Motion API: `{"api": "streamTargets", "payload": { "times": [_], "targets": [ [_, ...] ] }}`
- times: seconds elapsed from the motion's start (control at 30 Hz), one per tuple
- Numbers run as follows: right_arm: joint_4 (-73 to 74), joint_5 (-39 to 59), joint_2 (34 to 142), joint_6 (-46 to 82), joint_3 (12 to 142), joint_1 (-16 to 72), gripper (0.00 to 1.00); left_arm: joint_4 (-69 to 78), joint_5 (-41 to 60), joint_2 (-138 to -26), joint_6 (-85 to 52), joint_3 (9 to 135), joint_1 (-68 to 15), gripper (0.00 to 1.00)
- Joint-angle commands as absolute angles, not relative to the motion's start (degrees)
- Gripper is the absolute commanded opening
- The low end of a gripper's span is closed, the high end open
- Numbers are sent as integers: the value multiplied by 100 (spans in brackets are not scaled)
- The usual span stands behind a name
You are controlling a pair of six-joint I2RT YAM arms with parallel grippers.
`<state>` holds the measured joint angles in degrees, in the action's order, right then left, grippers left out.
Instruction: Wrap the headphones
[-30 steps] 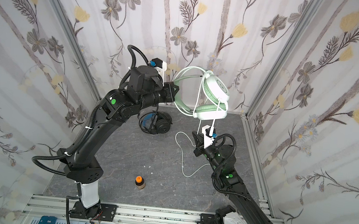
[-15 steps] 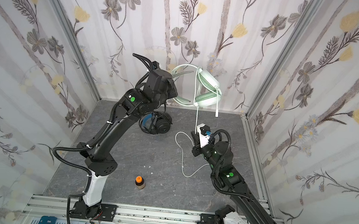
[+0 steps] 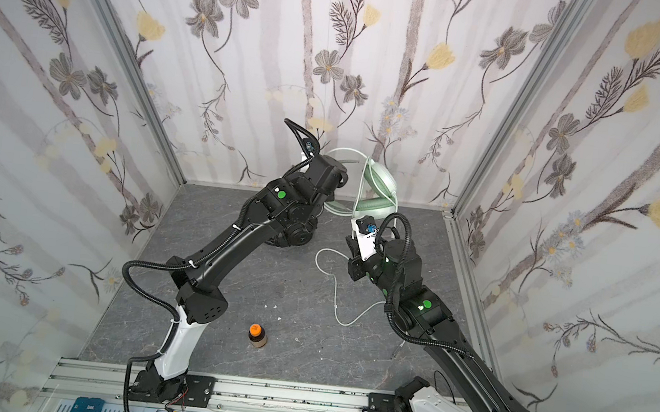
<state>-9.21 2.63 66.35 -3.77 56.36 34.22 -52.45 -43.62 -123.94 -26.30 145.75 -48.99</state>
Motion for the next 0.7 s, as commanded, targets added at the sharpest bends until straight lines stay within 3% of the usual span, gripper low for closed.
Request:
{"api": "streamTargets", "payload": {
  "times": [0.0,0.37,0.67],
  "targets": [
    [-1494,580,6784,-394,5959,3445,0,-4672,-5237,-12410,-1917,14305,-5000,0],
    [-2954,1412,6991,-814,6900,3358,0,-3157,-5896,-11554,531,12355,-5219,0],
    [-3513,1745,6813,-813,6873,3346,0,-2766,-6098,-11394,1070,12174,-5192,0]
  ]
}}
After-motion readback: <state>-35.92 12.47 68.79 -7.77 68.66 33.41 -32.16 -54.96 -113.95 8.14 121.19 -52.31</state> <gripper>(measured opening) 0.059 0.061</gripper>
